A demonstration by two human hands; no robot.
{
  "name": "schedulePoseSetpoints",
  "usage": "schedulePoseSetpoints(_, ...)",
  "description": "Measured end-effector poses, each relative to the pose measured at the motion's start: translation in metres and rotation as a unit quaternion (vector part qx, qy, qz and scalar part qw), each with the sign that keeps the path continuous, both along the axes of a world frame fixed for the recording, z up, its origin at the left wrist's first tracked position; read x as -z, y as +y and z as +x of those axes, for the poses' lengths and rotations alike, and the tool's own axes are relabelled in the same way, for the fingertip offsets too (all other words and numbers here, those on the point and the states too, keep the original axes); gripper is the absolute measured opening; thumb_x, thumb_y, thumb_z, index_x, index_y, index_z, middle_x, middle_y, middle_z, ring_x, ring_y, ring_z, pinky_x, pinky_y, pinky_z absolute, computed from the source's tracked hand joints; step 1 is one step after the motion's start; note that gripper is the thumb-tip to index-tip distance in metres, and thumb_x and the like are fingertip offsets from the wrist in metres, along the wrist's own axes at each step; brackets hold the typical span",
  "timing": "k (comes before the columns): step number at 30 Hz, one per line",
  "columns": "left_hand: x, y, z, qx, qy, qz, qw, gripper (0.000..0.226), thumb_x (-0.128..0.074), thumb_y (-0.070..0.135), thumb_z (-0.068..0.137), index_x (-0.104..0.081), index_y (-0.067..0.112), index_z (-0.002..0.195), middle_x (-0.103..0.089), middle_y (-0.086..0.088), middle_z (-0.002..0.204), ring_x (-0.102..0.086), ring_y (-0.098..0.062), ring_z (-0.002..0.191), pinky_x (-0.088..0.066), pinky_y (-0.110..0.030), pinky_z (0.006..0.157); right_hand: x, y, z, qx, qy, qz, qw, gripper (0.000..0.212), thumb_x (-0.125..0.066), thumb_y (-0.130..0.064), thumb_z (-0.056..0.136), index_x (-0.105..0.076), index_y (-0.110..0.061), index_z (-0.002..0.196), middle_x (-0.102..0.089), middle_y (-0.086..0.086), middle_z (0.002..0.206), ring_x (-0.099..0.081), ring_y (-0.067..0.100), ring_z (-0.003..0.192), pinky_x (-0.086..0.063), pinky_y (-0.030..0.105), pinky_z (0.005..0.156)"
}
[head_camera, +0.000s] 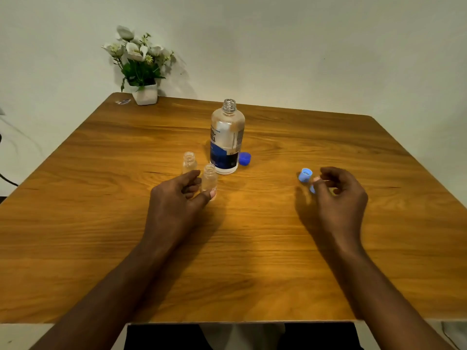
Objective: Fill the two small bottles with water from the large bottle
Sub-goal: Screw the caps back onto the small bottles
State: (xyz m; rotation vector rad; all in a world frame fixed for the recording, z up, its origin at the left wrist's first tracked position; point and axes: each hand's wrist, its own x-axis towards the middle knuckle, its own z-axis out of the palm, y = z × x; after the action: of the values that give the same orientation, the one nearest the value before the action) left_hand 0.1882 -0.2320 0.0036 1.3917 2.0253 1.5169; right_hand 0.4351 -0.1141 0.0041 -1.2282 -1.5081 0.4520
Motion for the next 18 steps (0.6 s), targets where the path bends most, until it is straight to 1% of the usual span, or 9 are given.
schedulePoseSetpoints(2,0.0,0.0,0.0,-0.002,-0.003,-0.003,1.0,0.063,-0.08,0.025,0.073,-0.057,0.01,0.13,-0.069,-0.004,0.114,-0.064,-0.002,0.094,-0.047,-0.004,0.076,0.005,0.005,0.018,0.043,0.011,-0.039,0.998,0.027,-0.064,-0.01,0.08,-0.068,-0.018,0.105,-0.067,-0.003,0.094,-0.063,0.01,0.087,-0.053,0.03,0.082)
schedulePoseSetpoints(4,0.0,0.001,0.001,-0.001,-0.002,-0.004,1.0,0.061,-0.08,0.024,0.074,-0.057,0.011,0.129,-0.069,-0.004,0.113,-0.063,0.0,0.092,-0.044,0.001,0.074,0.008,0.01,0.029,0.063,0.005,-0.077,0.995,0.035,-0.065,-0.01,0.078,-0.066,-0.02,0.111,-0.064,-0.008,0.093,-0.063,0.012,0.088,-0.054,0.037,0.084)
schedulePoseSetpoints(7,-0.001,0.001,0.001,0.0,-0.005,-0.006,1.0,0.06,-0.081,0.022,0.073,-0.058,0.01,0.128,-0.07,-0.005,0.112,-0.061,0.005,0.088,-0.043,0.003,0.073,0.012,0.012,0.029,0.038,-0.013,-0.126,0.991,0.049,-0.076,-0.021,0.072,-0.062,-0.024,0.119,-0.065,-0.009,0.097,-0.064,0.012,0.09,-0.055,0.042,0.085)
schedulePoseSetpoints(10,-0.001,0.001,0.0,0.0,-0.002,-0.003,1.0,0.059,-0.081,0.022,0.073,-0.059,0.009,0.127,-0.07,-0.006,0.112,-0.059,0.01,0.086,-0.043,0.004,0.071,0.012,0.013,0.024,0.027,-0.034,-0.143,0.989,0.057,-0.079,-0.033,0.066,-0.061,-0.026,0.121,-0.067,-0.009,0.1,-0.065,0.01,0.092,-0.055,0.045,0.087)
schedulePoseSetpoints(12,-0.001,0.001,0.0,0.001,0.003,-0.002,1.0,0.059,-0.08,0.022,0.074,-0.059,0.008,0.126,-0.07,-0.007,0.111,-0.059,0.01,0.084,-0.042,0.004,0.071,0.011,0.013,0.021,0.025,-0.05,-0.148,0.987,0.06,-0.081,-0.034,0.066,-0.061,-0.025,0.122,-0.068,-0.009,0.099,-0.065,0.009,0.093,-0.053,0.044,0.09)
schedulePoseSetpoints(14,0.0,0.001,0.0,0.0,0.005,-0.004,1.0,0.059,-0.08,0.023,0.074,-0.059,0.009,0.127,-0.07,-0.006,0.111,-0.06,0.007,0.084,-0.043,0.004,0.071,0.01,0.013,0.02,0.024,-0.055,-0.153,0.986,0.06,-0.082,-0.032,0.065,-0.063,-0.023,0.121,-0.068,-0.011,0.093,-0.066,0.006,0.089,-0.053,0.043,0.091)
schedulePoseSetpoints(16,0.0,0.001,0.0,0.0,0.002,-0.004,1.0,0.059,-0.08,0.024,0.074,-0.059,0.009,0.127,-0.07,-0.006,0.111,-0.06,0.009,0.083,-0.043,0.003,0.071,0.008,0.012,0.019,0.023,-0.063,-0.152,0.986,0.057,-0.084,-0.03,0.066,-0.065,-0.021,0.118,-0.066,-0.015,0.086,-0.065,0.003,0.085,-0.053,0.043,0.091)
schedulePoseSetpoints(18,-0.001,0.001,0.001,0.002,0.004,-0.004,1.0,0.059,-0.08,0.024,0.074,-0.059,0.009,0.127,-0.07,-0.007,0.112,-0.059,0.01,0.083,-0.043,0.003,0.071,0.007,0.011,0.018,0.024,-0.069,-0.15,0.986,0.051,-0.084,-0.029,0.067,-0.067,-0.02,0.114,-0.066,-0.015,0.084,-0.065,0.003,0.084,-0.051,0.044,0.092)
